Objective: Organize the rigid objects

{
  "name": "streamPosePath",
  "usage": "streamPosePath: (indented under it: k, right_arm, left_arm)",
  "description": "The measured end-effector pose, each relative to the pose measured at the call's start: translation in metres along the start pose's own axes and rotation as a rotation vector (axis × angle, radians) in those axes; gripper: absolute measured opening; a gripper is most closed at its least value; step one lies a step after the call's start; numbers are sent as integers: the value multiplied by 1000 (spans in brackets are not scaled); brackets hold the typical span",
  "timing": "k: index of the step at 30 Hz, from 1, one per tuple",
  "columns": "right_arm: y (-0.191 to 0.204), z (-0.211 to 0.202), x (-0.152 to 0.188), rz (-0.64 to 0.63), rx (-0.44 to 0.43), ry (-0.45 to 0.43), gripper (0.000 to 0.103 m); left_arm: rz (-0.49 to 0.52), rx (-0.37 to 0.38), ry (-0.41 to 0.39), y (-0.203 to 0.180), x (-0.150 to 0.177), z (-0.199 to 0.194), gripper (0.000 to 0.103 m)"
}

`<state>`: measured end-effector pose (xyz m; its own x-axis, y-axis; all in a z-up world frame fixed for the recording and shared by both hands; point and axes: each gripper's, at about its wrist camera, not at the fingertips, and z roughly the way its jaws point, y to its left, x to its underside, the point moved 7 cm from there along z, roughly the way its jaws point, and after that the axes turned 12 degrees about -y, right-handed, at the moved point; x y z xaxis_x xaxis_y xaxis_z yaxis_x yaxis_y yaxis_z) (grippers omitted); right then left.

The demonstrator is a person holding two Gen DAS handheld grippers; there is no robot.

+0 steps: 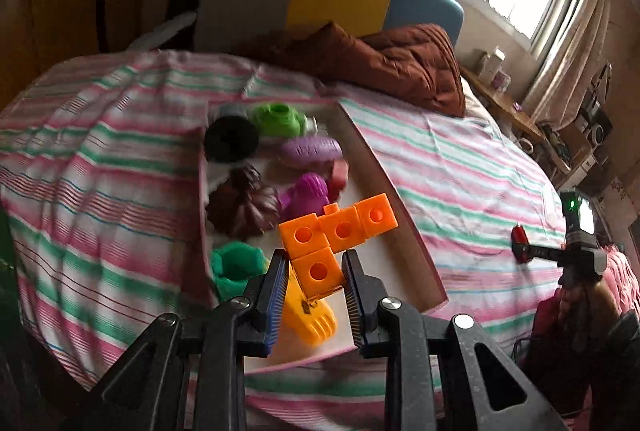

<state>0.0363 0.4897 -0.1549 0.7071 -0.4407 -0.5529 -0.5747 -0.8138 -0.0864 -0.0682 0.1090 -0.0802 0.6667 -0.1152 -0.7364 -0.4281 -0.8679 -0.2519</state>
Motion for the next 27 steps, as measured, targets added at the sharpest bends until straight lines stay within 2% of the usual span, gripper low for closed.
streamPosePath:
  k: [7, 17, 21, 27]
  right_arm:
    - [1, 0, -1, -5, 3, -1, 26]
    - [2, -1, -1, -9, 5, -1, 26]
    - [3, -3, 0, -15, 8, -2, 26]
    - [1, -1, 0, -25, 14, -4, 26]
  left_arm:
    - [21, 38, 73, -25, 10, 37, 27]
    - [70, -57, 137, -16, 19, 74, 28]
    - [62, -55, 124, -13, 18, 68, 34]
    - [84, -76, 57, -12, 6, 48, 35]
